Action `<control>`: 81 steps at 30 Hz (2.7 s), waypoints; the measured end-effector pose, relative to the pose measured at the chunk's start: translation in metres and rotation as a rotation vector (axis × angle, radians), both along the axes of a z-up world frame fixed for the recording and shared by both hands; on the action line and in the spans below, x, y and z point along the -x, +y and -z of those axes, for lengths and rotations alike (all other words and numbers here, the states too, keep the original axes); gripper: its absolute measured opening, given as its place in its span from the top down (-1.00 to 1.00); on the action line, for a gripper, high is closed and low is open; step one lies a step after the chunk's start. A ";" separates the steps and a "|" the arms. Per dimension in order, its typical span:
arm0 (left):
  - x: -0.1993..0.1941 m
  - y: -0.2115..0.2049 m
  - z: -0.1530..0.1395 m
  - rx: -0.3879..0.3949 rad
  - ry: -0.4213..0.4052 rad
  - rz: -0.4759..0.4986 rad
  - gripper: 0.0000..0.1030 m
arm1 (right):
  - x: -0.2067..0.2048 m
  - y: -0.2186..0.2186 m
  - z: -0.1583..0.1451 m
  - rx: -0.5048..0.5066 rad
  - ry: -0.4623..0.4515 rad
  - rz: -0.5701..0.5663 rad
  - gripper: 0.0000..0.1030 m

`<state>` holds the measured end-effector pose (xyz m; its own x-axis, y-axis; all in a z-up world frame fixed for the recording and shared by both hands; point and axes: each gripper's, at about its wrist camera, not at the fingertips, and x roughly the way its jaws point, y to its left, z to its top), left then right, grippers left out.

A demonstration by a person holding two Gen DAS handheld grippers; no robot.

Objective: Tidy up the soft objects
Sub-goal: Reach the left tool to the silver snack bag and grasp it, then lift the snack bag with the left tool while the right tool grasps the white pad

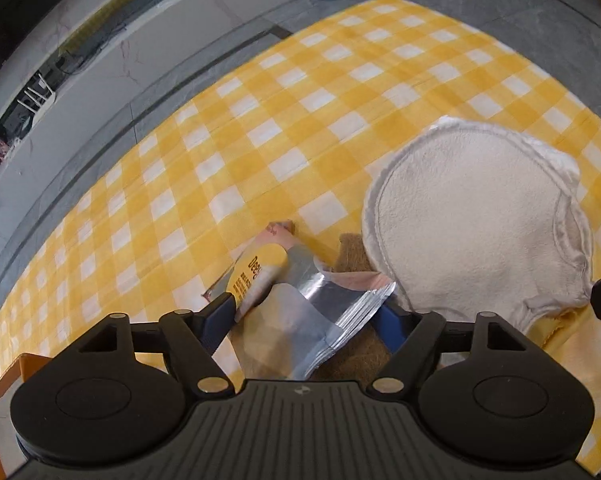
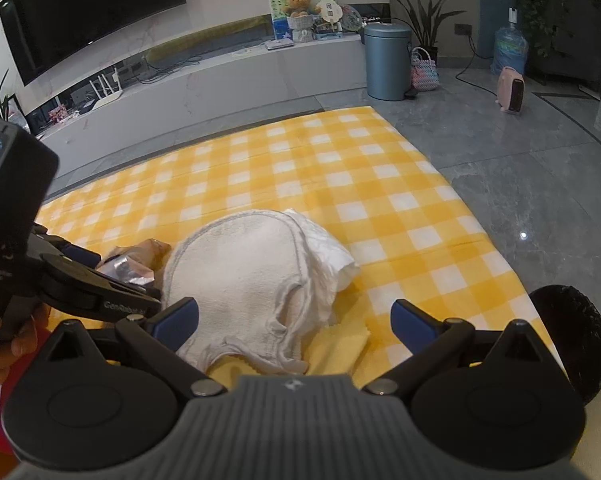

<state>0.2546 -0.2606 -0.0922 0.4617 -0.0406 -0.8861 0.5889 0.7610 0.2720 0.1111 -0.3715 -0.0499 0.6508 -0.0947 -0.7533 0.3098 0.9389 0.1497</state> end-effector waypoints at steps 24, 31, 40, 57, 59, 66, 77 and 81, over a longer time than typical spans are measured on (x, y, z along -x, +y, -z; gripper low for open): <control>-0.041 0.050 -0.021 0.340 0.223 -0.164 -0.10 | 0.000 0.003 -0.001 -0.026 -0.007 -0.020 -0.95; -0.032 0.035 -0.002 0.200 0.144 -0.150 -0.16 | -0.001 0.001 0.002 -0.030 0.003 -0.016 -0.95; -0.018 0.051 -0.032 0.323 0.005 -0.153 0.13 | -0.002 0.002 0.001 -0.040 -0.015 -0.027 -0.95; 0.014 0.093 -0.052 0.747 0.217 -0.128 0.15 | -0.002 0.002 0.000 -0.067 -0.027 -0.037 -0.95; 0.017 0.087 -0.046 0.733 0.201 -0.091 0.14 | -0.004 0.002 0.002 -0.073 -0.023 -0.041 -0.95; 0.023 0.075 -0.045 0.612 0.081 -0.098 -0.09 | -0.030 0.006 0.026 -0.040 0.033 -0.061 -0.95; 0.032 0.087 -0.040 0.587 0.009 -0.035 0.25 | -0.040 0.010 0.038 -0.201 -0.018 -0.185 -0.79; 0.033 0.092 -0.036 0.604 -0.014 -0.025 0.25 | -0.034 -0.004 0.033 -0.329 -0.078 -0.164 -0.45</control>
